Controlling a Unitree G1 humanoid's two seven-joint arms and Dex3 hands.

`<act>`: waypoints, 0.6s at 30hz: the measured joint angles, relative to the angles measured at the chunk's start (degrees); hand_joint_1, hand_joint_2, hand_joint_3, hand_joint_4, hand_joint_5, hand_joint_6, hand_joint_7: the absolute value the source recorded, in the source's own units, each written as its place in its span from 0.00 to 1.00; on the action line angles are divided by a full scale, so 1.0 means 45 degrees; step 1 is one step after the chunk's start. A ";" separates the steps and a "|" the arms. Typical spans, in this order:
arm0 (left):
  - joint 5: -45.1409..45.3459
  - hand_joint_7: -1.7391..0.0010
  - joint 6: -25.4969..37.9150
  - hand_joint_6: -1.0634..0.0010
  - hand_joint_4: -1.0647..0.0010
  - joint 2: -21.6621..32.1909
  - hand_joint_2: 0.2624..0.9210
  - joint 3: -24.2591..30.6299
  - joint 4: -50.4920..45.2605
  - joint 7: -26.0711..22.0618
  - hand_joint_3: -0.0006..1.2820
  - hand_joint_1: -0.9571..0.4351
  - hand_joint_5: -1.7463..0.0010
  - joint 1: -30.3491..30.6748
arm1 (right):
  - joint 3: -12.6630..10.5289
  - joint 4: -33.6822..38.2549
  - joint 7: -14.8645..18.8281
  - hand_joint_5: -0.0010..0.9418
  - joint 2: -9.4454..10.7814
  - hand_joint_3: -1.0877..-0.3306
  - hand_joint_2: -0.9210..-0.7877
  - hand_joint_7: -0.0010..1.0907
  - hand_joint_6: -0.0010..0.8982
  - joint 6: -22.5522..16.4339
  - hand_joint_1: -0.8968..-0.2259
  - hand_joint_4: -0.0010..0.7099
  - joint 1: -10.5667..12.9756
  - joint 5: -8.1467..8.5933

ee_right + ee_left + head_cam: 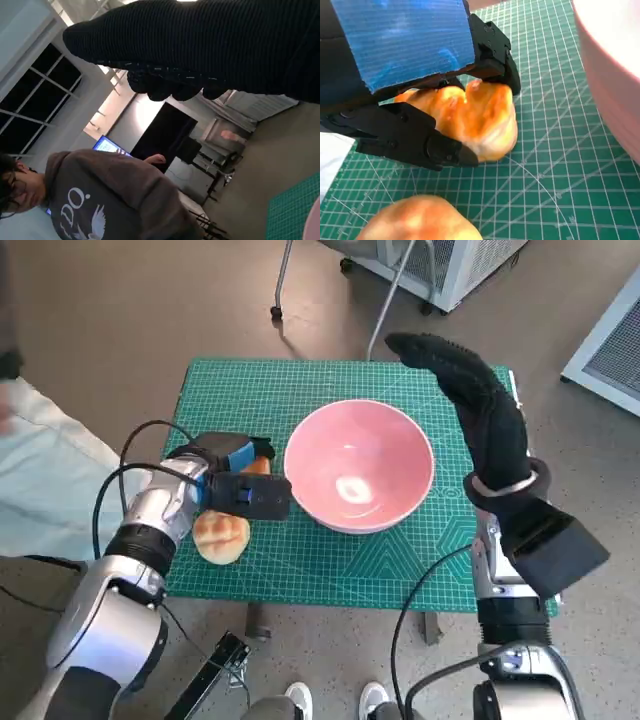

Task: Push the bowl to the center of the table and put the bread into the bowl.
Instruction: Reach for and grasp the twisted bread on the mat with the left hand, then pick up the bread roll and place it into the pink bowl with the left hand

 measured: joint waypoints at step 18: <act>-0.0706 0.27 -0.0476 0.43 0.43 0.0985 1.00 0.1012 0.0042 0.0363 0.09 0.69 0.33 0.0005 | 0.0089 -0.0096 0.0000 0.03 0.0191 0.33 0.00 0.70 0.00 0.0111 0.34 0.36 0.0161 0.0039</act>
